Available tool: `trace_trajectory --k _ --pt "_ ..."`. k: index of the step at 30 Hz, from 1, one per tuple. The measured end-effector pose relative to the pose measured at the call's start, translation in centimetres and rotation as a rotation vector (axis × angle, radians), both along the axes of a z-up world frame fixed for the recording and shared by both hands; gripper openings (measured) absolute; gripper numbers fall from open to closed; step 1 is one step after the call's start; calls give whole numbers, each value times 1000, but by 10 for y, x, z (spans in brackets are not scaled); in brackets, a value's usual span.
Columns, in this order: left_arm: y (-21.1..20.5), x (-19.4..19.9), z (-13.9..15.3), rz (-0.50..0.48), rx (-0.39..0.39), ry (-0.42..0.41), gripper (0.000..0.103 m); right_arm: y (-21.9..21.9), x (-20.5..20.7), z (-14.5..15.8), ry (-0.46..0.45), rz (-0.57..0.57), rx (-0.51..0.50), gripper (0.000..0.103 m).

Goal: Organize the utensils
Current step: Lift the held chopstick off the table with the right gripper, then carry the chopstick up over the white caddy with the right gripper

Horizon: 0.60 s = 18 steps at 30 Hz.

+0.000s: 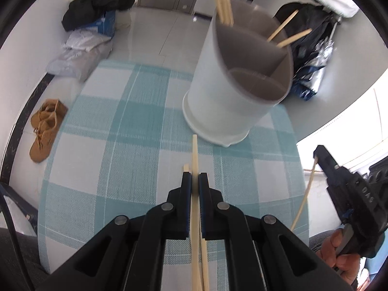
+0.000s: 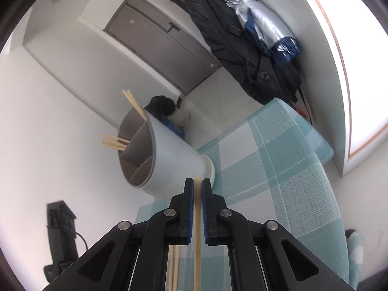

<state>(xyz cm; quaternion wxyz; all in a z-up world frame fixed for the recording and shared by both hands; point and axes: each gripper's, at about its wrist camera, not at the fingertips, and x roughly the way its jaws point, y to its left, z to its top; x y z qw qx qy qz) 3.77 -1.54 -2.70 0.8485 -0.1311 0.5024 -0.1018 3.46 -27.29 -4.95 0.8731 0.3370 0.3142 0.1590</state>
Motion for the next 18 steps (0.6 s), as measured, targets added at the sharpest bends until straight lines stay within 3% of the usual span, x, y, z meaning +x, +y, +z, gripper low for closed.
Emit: trace_trajectory --k 8,18 --pt "12 -17 36 -21 -75 -236 2 30 -22 30 -171 71 -108 6" --pt "26 -21 67 8 -167 -358 2 60 -40 71 -322 93 -226 6"
